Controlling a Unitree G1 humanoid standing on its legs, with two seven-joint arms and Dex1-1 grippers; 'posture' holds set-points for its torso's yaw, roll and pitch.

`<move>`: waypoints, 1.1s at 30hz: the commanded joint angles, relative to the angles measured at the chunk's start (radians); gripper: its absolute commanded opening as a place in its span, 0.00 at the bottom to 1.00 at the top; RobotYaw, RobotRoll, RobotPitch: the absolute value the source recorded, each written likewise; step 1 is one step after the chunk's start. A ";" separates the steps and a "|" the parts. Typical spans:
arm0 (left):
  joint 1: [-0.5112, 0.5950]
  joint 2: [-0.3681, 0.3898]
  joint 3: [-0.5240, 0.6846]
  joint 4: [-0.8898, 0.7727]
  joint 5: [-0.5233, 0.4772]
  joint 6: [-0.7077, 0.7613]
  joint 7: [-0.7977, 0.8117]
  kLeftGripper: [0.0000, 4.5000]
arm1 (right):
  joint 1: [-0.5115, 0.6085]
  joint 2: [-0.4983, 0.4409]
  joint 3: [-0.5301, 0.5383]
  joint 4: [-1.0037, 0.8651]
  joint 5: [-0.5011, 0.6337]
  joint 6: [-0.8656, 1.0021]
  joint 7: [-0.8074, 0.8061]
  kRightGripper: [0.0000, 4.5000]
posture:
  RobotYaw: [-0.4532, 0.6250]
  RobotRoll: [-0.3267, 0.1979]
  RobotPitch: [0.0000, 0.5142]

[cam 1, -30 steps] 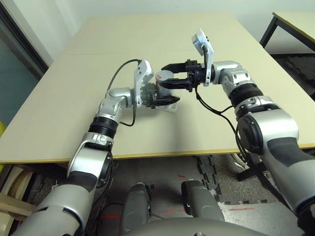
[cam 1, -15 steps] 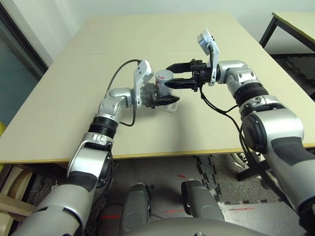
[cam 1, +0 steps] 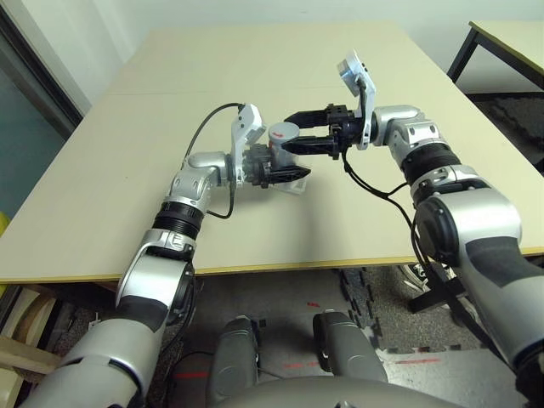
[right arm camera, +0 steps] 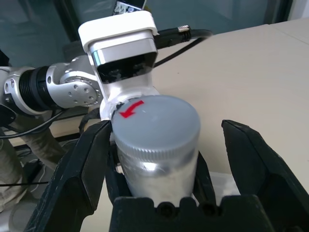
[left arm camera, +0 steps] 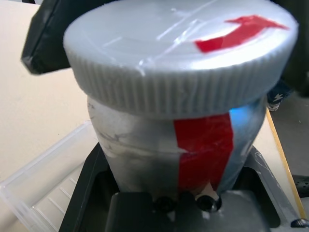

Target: Pour the medicine from the bottle into the box.

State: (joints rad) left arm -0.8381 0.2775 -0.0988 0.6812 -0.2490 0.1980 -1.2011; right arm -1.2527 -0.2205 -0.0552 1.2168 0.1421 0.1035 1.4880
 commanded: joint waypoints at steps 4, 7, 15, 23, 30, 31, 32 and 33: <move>-0.010 -0.004 -0.009 0.016 0.017 -0.013 -0.005 0.62 | -0.026 0.004 -0.004 -0.017 0.006 0.004 0.007 1.00 | 0.22 0.62 0.07; -0.008 -0.005 -0.009 0.018 0.019 -0.015 -0.005 0.62 | -0.027 0.005 -0.005 -0.017 0.008 0.004 0.007 1.00 | 0.22 0.62 0.06; -0.009 -0.005 -0.007 0.024 0.023 -0.020 -0.005 0.62 | -0.026 0.006 -0.004 -0.015 0.007 0.001 0.008 0.79 | 0.22 0.62 0.05; -0.008 -0.004 -0.006 0.021 0.023 -0.019 -0.007 0.62 | -0.023 0.008 -0.005 -0.016 0.007 0.000 0.011 0.57 | 0.22 0.62 0.05; -0.005 -0.005 -0.008 0.017 0.023 -0.017 -0.009 0.62 | -0.071 0.004 -0.120 0.000 0.128 0.194 -0.007 0.57 | 0.22 0.62 0.05; -0.004 -0.005 -0.008 0.017 0.023 -0.017 -0.009 0.62 | -0.081 0.001 -0.146 0.003 0.151 0.230 -0.021 0.57 | 0.22 0.62 0.05; -0.003 -0.005 -0.009 0.017 0.023 -0.017 -0.010 0.62 | -0.088 -0.002 -0.166 0.003 0.168 0.256 -0.035 0.57 | 0.22 0.62 0.05; -0.002 -0.005 -0.009 0.016 0.024 -0.017 -0.010 0.62 | -0.096 -0.007 -0.195 0.008 0.191 0.285 -0.055 0.57 | 0.22 0.62 0.05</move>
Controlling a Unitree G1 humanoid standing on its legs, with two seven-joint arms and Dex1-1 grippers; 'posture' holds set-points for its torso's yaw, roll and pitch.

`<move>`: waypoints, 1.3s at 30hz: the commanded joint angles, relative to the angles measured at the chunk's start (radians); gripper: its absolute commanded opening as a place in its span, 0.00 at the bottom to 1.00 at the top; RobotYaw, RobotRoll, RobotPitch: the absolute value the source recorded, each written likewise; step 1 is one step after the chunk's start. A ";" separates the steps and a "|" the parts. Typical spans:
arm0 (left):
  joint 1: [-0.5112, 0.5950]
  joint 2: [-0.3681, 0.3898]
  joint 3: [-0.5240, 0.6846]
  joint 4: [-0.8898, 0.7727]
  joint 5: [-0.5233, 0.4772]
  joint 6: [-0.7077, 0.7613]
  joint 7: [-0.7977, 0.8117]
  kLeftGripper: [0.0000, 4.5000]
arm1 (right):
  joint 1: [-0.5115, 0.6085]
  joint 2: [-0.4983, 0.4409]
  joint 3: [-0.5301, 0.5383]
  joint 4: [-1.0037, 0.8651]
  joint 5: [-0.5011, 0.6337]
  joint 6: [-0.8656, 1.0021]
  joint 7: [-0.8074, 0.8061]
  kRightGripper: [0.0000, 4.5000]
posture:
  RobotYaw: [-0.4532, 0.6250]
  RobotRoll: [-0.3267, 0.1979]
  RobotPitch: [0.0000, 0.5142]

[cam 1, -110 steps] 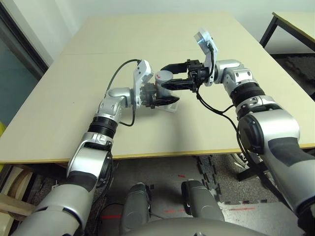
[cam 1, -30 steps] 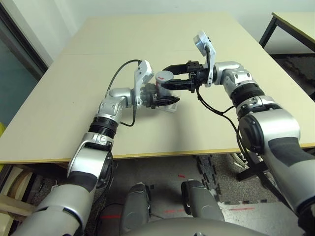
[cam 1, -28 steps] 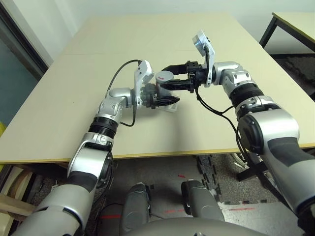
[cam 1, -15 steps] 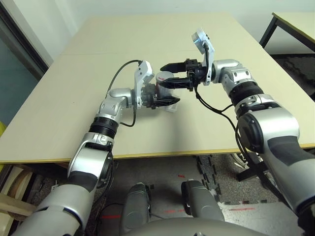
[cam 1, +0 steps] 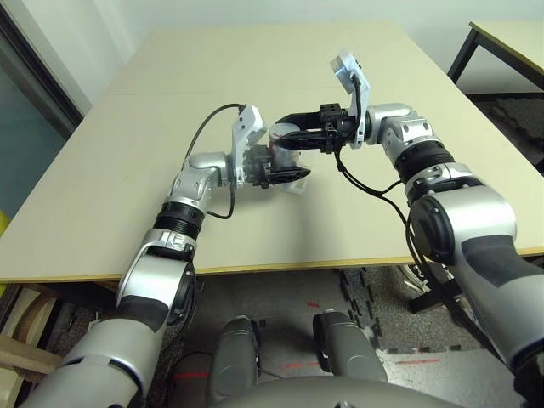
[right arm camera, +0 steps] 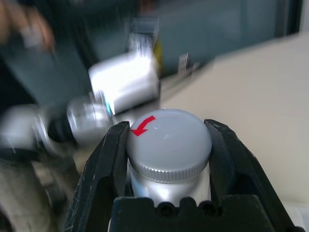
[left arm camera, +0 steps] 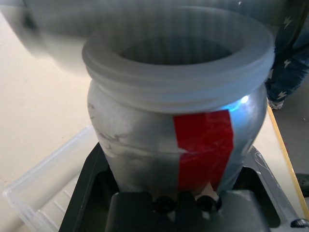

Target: Pour the medicine from the bottle into the box.

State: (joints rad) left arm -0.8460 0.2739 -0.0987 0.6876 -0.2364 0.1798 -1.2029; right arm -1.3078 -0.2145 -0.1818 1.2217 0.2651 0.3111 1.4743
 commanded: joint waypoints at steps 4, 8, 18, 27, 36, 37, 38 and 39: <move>0.007 -0.002 -0.009 0.007 0.011 0.003 -0.006 0.62 | -0.058 -0.029 -0.142 0.013 0.115 0.106 -0.151 0.57 | 0.22 0.62 0.05; 0.008 0.002 0.000 -0.001 0.007 0.005 0.007 0.62 | -0.020 -0.045 -0.087 0.019 0.005 -0.068 -0.384 0.57 | 0.23 0.62 0.06; -0.010 0.051 0.041 0.042 0.021 -0.025 0.078 0.62 | 0.098 -0.103 -0.079 0.058 -0.100 -0.230 -0.835 0.57 | 0.22 0.62 0.07; -0.055 0.085 0.065 0.141 0.044 -0.084 0.148 0.62 | 0.234 -0.162 -0.057 0.063 -0.150 -0.223 -0.937 0.57 | 0.23 0.62 0.06; -0.075 0.084 0.067 0.186 0.060 -0.108 0.171 0.62 | 0.312 -0.198 -0.043 0.079 -0.184 -0.197 -0.993 0.57 | 0.23 0.62 0.05; -0.077 0.085 0.066 0.189 0.062 -0.110 0.173 0.62 | 0.316 -0.199 -0.043 0.080 -0.185 -0.195 -0.996 0.57 | 0.23 0.62 0.05; -0.078 0.085 0.066 0.192 0.063 -0.112 0.174 0.62 | 0.319 -0.199 -0.043 0.081 -0.186 -0.193 -0.999 0.57 | 0.23 0.62 0.05; -0.079 0.085 0.066 0.194 0.064 -0.114 0.175 0.62 | 0.323 -0.200 -0.040 0.082 -0.190 -0.191 -1.001 0.57 | 0.23 0.62 0.04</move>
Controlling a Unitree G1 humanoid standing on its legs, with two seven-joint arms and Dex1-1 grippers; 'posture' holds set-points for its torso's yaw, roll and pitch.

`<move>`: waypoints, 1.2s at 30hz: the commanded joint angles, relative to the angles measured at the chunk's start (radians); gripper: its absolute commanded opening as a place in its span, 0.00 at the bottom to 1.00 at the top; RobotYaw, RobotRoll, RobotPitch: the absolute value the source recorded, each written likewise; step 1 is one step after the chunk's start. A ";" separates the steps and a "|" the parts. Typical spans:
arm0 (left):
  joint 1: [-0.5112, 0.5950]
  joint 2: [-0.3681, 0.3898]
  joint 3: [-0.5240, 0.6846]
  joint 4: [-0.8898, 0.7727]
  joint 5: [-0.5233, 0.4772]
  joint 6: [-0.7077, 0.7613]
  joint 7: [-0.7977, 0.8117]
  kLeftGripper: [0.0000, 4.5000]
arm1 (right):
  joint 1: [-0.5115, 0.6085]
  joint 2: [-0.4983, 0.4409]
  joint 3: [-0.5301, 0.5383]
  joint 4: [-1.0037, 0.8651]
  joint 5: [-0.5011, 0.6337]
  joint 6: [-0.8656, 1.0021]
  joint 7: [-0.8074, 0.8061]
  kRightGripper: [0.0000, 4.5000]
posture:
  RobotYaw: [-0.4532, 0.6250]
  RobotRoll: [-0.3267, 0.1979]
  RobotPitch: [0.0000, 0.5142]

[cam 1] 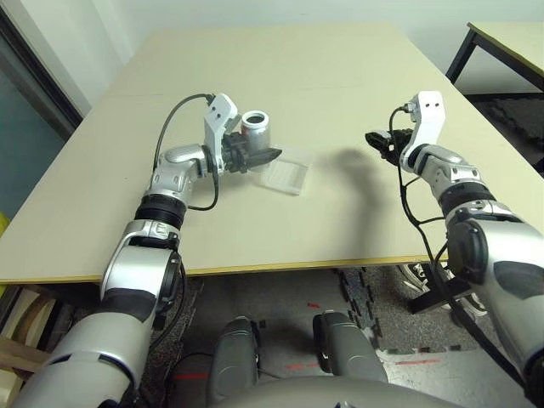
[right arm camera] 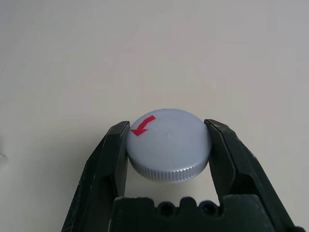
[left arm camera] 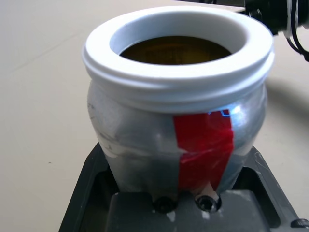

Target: Pour the medicine from the bottle into the box.

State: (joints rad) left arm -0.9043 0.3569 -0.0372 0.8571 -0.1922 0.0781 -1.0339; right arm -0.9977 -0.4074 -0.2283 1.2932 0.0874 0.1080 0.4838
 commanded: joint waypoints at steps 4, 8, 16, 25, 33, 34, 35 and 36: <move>-0.024 0.003 0.003 0.034 0.023 -0.019 0.008 0.62 | 0.022 -0.006 0.013 0.014 -0.023 0.016 -0.014 0.57 | 0.23 0.62 0.04; -0.026 0.002 0.004 0.038 0.025 -0.021 0.009 0.62 | 0.024 -0.005 0.018 0.016 -0.031 0.020 -0.015 0.57 | 0.23 0.62 0.04; -0.029 0.002 0.003 0.044 0.031 -0.021 0.009 0.62 | 0.027 0.001 0.032 0.013 -0.045 0.017 -0.005 1.00 | 0.23 0.62 0.06; -0.031 0.000 0.004 0.050 0.036 -0.024 0.012 0.62 | -0.016 -0.004 0.062 -0.011 -0.067 -0.091 0.070 1.00 | 0.23 0.62 0.07; -0.037 0.004 0.006 0.061 0.043 -0.027 0.013 0.62 | -0.116 -0.035 0.146 -0.061 -0.089 -0.086 0.423 1.00 | 0.22 0.62 0.08; -0.038 0.005 0.006 0.064 0.043 -0.027 0.013 0.62 | -0.124 -0.041 0.163 -0.074 -0.093 -0.076 0.482 1.00 | 0.22 0.62 0.08; -0.039 0.005 0.006 0.066 0.045 -0.029 0.013 0.62 | -0.131 -0.048 0.185 -0.092 -0.098 -0.064 0.550 1.00 | 0.22 0.62 0.08; -0.040 0.006 0.006 0.067 0.046 -0.030 0.013 0.62 | -0.134 -0.053 0.200 -0.107 -0.101 -0.054 0.595 1.00 | 0.22 0.62 0.08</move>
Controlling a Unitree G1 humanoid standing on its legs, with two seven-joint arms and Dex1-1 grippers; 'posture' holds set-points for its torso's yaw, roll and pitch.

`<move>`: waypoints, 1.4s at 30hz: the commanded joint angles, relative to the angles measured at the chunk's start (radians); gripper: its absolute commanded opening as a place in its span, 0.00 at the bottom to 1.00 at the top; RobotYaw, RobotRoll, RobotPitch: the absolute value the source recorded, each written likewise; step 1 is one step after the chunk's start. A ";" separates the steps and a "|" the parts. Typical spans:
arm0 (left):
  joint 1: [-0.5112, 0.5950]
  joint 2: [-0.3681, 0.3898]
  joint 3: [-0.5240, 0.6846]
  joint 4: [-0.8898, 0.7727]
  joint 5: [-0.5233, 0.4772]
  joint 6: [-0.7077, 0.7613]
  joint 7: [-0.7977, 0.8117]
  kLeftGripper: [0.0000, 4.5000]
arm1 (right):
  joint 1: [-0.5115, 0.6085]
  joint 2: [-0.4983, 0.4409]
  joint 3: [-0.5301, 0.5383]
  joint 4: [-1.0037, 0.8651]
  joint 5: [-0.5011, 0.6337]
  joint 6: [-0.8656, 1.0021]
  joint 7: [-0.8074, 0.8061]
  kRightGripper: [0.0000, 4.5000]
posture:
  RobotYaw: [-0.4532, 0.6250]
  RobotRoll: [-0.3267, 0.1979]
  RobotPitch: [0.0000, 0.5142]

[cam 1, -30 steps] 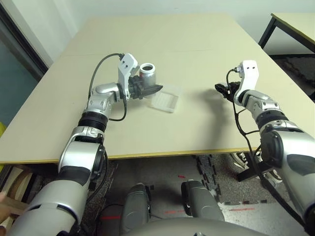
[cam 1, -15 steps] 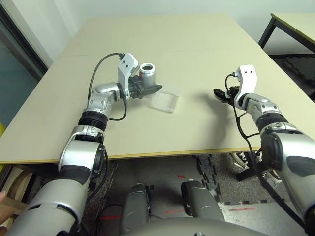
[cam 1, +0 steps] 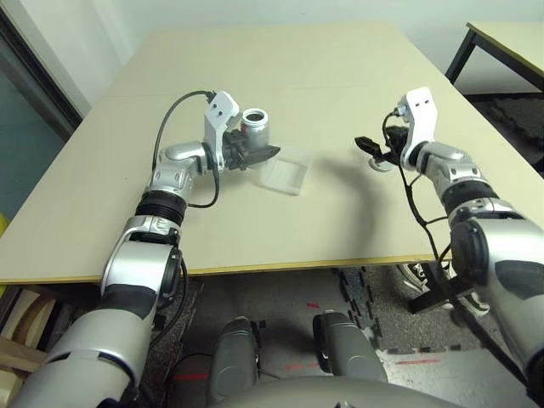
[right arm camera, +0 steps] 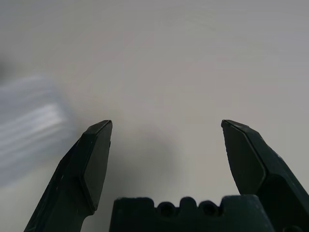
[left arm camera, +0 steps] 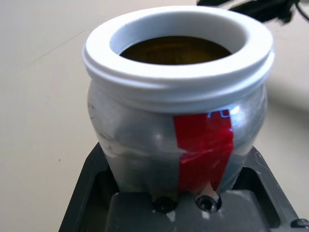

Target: Pour the medicine from the bottle into the box.

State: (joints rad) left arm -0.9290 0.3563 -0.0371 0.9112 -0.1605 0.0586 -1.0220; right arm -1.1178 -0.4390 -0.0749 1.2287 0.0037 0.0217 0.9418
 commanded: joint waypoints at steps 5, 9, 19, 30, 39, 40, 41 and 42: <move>-0.023 0.011 0.001 0.026 0.025 -0.014 0.001 0.62 | 0.009 -0.041 0.147 -0.154 -0.047 0.079 0.335 1.00 | 0.22 0.62 0.08; -0.038 0.017 -0.008 0.038 0.044 -0.023 0.009 0.62 | 0.045 -0.041 0.191 -0.230 -0.060 0.100 0.364 1.00 | 0.22 0.62 0.08; -0.133 0.060 -0.124 0.124 0.258 -0.217 0.151 0.62 | 0.120 -0.015 0.215 -0.322 -0.048 0.143 0.339 1.00 | 0.22 0.62 0.07; -0.339 0.109 -0.632 0.249 0.961 -0.539 0.828 0.62 | 0.160 0.005 0.196 -0.371 -0.007 0.197 0.307 1.00 | 0.21 0.62 0.06; -0.480 0.019 -0.889 0.372 1.255 -0.524 1.074 0.62 | 0.145 0.023 0.165 -0.386 0.048 0.255 0.288 1.00 | 0.22 0.62 0.04; -0.489 0.012 -0.913 0.378 1.278 -0.528 1.089 0.62 | 0.144 0.023 0.163 -0.388 0.051 0.259 0.286 1.00 | 0.22 0.62 0.04; -0.497 0.005 -0.931 0.386 1.297 -0.530 1.098 0.62 | 0.144 0.023 0.161 -0.388 0.054 0.262 0.283 1.00 | 0.21 0.62 0.04; -0.502 -0.002 -0.951 0.393 1.317 -0.530 1.107 0.62 | 0.144 0.022 0.161 -0.390 0.056 0.265 0.281 1.00 | 0.21 0.62 0.04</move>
State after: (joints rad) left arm -1.4093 0.3623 -0.9506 1.2780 1.1120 -0.4586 0.0615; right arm -0.9638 -0.4162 0.0980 0.8628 0.0456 0.2757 1.2300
